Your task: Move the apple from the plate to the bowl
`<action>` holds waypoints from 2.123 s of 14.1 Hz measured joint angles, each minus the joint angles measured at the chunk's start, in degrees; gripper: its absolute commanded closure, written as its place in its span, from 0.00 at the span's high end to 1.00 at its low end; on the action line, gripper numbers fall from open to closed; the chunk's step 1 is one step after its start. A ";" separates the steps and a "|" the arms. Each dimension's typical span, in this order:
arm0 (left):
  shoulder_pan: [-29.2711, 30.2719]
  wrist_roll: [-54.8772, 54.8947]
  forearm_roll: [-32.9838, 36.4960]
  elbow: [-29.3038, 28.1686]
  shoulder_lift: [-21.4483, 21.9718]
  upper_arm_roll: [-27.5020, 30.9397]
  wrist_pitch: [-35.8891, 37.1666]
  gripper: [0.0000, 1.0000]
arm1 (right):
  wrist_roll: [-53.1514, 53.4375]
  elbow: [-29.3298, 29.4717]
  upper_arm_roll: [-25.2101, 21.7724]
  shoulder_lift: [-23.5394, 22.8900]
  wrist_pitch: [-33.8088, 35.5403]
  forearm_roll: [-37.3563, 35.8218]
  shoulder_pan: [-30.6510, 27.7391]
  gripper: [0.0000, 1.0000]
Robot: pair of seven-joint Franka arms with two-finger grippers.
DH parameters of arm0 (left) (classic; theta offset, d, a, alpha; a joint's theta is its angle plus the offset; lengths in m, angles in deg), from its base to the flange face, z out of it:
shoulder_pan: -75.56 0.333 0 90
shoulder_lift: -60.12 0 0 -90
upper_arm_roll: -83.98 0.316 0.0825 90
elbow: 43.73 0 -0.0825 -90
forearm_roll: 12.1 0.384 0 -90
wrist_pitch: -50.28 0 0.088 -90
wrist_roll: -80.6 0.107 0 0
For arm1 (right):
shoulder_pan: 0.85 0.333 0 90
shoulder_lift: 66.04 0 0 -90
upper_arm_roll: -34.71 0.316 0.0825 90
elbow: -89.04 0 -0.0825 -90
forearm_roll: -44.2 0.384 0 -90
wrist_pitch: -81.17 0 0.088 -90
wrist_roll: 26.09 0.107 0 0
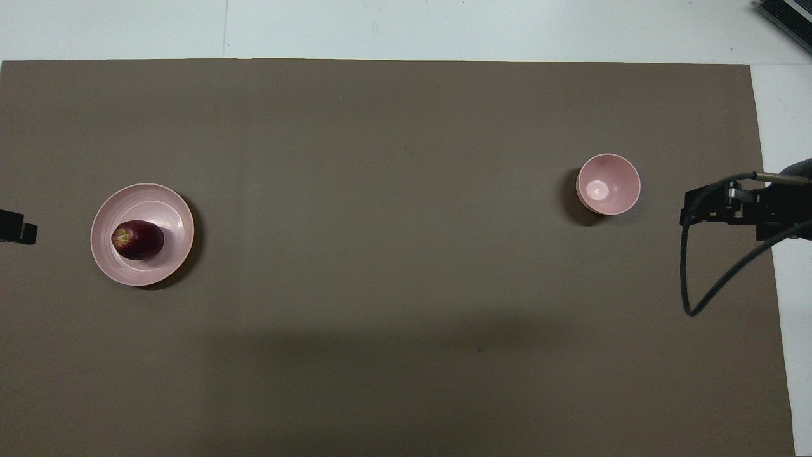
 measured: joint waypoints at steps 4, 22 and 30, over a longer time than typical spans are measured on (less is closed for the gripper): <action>0.03 -0.13 0.00 0.00 0.00 0.17 0.00 1.00 | 0.00 0.00 0.00 0.00 0.00 0.00 0.00 1.00; 0.19 0.35 0.00 -8.09 -0.11 1.20 -12.60 1.00 | 0.00 0.00 0.00 0.00 0.00 0.00 0.00 1.00; 3.24 9.36 0.00 -24.07 -0.26 1.68 -28.47 1.00 | 0.00 0.00 0.00 0.00 0.00 0.00 0.00 1.00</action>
